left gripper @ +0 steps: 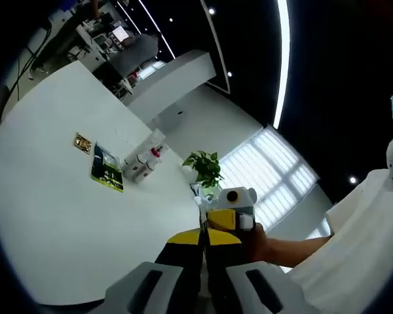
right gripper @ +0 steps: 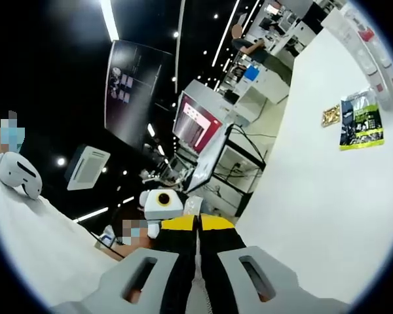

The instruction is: Arrange the skincare products in the storage area until every visible bottle or jar stands upright without overlapping.

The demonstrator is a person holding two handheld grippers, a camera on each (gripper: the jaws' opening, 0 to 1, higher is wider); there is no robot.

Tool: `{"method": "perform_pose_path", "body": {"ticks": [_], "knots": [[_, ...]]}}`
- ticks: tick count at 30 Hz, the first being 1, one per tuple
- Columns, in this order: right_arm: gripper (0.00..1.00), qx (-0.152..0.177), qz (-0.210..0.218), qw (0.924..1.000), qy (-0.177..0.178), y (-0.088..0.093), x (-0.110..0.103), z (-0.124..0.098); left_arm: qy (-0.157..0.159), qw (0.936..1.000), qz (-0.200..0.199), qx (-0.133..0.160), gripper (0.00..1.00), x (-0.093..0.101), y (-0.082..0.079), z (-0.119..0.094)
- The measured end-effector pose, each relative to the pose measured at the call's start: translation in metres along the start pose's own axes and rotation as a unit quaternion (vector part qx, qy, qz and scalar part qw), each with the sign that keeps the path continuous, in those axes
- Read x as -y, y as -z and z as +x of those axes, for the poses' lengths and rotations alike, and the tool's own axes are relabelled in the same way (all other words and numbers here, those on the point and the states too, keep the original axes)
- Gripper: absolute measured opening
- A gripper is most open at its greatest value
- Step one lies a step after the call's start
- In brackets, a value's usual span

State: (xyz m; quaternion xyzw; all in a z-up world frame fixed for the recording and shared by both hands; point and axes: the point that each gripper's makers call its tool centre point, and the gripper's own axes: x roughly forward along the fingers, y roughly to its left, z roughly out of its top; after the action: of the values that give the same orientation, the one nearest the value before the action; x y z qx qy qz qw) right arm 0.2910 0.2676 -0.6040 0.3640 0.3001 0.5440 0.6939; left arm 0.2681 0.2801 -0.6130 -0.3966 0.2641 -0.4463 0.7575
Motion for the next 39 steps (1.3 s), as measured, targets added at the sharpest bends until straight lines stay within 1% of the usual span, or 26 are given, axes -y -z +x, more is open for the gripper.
{"method": "perform_pose_path", "body": {"ticks": [2, 3, 4, 8, 10, 14, 15, 16, 18, 19, 20, 21, 23, 25, 27, 29, 32, 34, 36, 39], "knots": [[0.01, 0.003, -0.004, 1.0, 0.008, -0.003, 0.001, 0.001, -0.001, 1.0, -0.001, 0.003, 0.01, 0.0, -0.001, 0.0], [0.01, 0.005, -0.021, 0.9996, 0.019, -0.006, 0.004, 0.0, -0.006, 0.9999, -0.002, 0.008, 0.01, -0.002, -0.003, 0.0], [0.01, 0.001, -0.031, 0.9993, 0.02, -0.006, 0.003, 0.0, -0.006, 0.9999, -0.003, 0.009, 0.01, -0.002, -0.003, -0.001], [0.02, -0.016, -0.044, 0.9985, 0.029, -0.004, 0.004, -0.001, -0.006, 0.9999, -0.007, 0.005, 0.01, -0.002, -0.002, 0.001], [0.03, -0.016, -0.047, 0.9983, 0.03, -0.004, 0.005, -0.002, -0.005, 0.9999, -0.008, 0.004, 0.01, -0.002, -0.001, 0.001], [0.0, -0.008, -0.045, 0.9987, 0.024, -0.004, 0.003, -0.005, -0.005, 0.9999, -0.011, -0.003, 0.01, -0.003, 0.0, 0.003], [0.0, -0.008, -0.057, 0.998, 0.026, -0.004, 0.002, -0.006, -0.001, 0.9999, -0.012, -0.006, 0.01, -0.001, 0.001, 0.004], [0.0, -0.006, -0.057, 0.9979, 0.03, -0.004, 0.003, -0.006, -0.001, 0.9999, -0.011, -0.007, 0.01, -0.001, 0.002, 0.005], [0.0, -0.004, -0.053, 0.9982, 0.029, -0.004, 0.004, -0.007, -0.014, 0.9998, -0.004, -0.015, 0.03, -0.004, 0.005, 0.006], [0.0, 0.001, -0.052, 0.9982, 0.029, -0.006, 0.004, -0.008, -0.018, 0.9997, -0.001, -0.017, 0.04, -0.005, 0.006, 0.006], [0.0, 0.017, -0.05, 0.9981, 0.03, -0.011, 0.004, -0.01, -0.021, 0.9995, 0.008, -0.024, 0.04, -0.005, 0.008, 0.006], [0.0, 0.024, -0.044, 0.9984, 0.028, -0.014, 0.003, -0.011, -0.019, 0.9995, 0.006, -0.023, 0.04, -0.004, 0.008, 0.007], [0.0, 0.021, -0.04, 0.9986, 0.027, -0.014, 0.004, -0.012, 0.001, 0.9996, 0.009, -0.027, 0.02, 0.003, 0.01, 0.007], [0.0, 0.015, -0.045, 0.9985, 0.027, -0.012, 0.002, -0.012, -0.01, 0.9993, 0.021, -0.03, 0.02, 0.0, 0.011, 0.007], [0.0, 0.016, -0.044, 0.9985, 0.028, -0.012, 0.002, -0.012, -0.005, 0.9994, 0.018, -0.03, 0.01, 0.002, 0.011, 0.007], [0.0, 0.023, -0.037, 0.9987, 0.025, -0.012, 0.002, -0.012, -0.007, 0.9994, 0.018, -0.028, 0.01, 0.001, 0.011, 0.006], [0.0, 0.028, -0.041, 0.9984, 0.027, -0.012, 0.002, -0.012, -0.009, 0.9994, 0.016, -0.028, 0.01, 0.0, 0.01, 0.005], [0.03, 0.034, -0.044, 0.998, 0.032, -0.013, 0.003, -0.012, -0.006, 0.9996, 0.011, -0.026, 0.01, 0.001, 0.01, 0.005], [0.05, 0.034, -0.061, 0.9967, 0.043, -0.013, 0.005, -0.013, -0.006, 0.9996, 0.009, -0.026, 0.01, 0.001, 0.01, 0.005], [0.11, 0.044, -0.067, 0.9958, 0.044, -0.014, 0.005, -0.013, -0.003, 0.9993, 0.008, -0.036, 0.01, 0.002, 0.013, 0.007]]}}
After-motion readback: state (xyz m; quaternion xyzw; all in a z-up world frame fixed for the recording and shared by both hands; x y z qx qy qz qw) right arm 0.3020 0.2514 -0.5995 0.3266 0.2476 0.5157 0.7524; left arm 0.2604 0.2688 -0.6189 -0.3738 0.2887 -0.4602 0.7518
